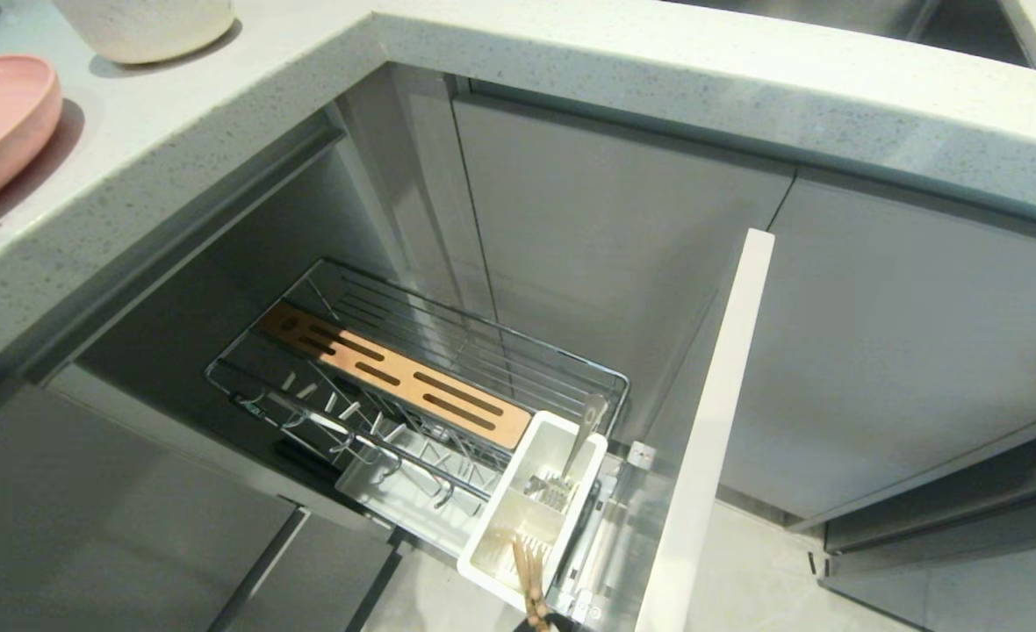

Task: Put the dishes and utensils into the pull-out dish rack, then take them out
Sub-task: Pick up the chopsticks and place it in the cupboard

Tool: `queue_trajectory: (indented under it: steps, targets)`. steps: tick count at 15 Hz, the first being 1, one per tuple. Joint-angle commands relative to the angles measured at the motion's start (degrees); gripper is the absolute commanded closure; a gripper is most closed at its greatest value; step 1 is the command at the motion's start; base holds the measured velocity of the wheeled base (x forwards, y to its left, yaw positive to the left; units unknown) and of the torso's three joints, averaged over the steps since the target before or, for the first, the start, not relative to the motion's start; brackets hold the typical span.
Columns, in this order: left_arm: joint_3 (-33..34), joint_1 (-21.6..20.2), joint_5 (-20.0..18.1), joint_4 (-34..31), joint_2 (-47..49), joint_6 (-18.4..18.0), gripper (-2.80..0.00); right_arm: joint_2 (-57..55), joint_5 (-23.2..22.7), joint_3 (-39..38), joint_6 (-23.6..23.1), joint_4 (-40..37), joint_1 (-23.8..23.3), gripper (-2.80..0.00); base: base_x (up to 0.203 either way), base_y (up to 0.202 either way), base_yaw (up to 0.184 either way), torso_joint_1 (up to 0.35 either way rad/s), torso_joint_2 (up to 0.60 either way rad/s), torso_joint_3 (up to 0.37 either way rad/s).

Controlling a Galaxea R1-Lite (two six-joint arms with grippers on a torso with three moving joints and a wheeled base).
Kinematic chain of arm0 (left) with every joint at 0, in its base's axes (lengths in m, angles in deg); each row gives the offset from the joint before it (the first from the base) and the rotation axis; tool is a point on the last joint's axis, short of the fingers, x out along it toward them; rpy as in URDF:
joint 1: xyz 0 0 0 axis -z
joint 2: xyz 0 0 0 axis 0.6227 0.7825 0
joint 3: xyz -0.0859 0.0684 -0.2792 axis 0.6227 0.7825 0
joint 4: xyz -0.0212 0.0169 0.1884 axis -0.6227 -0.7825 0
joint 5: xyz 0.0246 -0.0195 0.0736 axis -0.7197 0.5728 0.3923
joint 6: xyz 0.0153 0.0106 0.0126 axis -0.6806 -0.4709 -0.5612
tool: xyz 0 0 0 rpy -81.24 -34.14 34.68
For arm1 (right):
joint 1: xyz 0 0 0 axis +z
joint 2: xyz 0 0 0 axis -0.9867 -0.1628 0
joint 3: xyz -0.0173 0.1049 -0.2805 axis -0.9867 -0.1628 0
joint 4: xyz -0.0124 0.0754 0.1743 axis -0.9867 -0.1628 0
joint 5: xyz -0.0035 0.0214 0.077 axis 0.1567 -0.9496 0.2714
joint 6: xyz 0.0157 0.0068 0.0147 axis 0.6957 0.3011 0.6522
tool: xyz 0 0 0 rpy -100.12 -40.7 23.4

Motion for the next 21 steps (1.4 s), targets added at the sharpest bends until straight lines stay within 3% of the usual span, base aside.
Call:
queue_trajectory:
  steps: [1,5,6,21]
  targets:
    - [0.02,0.04,0.19,-1.91,1.74,0.29,0.00,-0.02,-0.01,-0.09,0.02,0.00,0.01,0.00,0.000,0.000,0.000,0.000,0.00,0.000]
    - [0.02,0.14,0.10,-2.27,2.21,0.30,-0.05,-0.02,-0.01,-0.09,0.02,0.00,0.01,0.00,0.000,0.000,0.000,0.000,0.00,0.000]
    - [0.02,0.14,0.10,-2.21,2.29,0.30,-2.80,-0.02,-0.01,-0.09,0.02,0.00,0.01,0.00,0.000,0.000,0.000,0.000,0.00,0.000]
    - [0.02,0.23,0.27,-3.64,5.54,0.39,-2.80,-0.02,-0.01,-0.09,0.02,0.00,0.01,0.00,0.000,0.000,0.000,0.000,0.00,0.000]
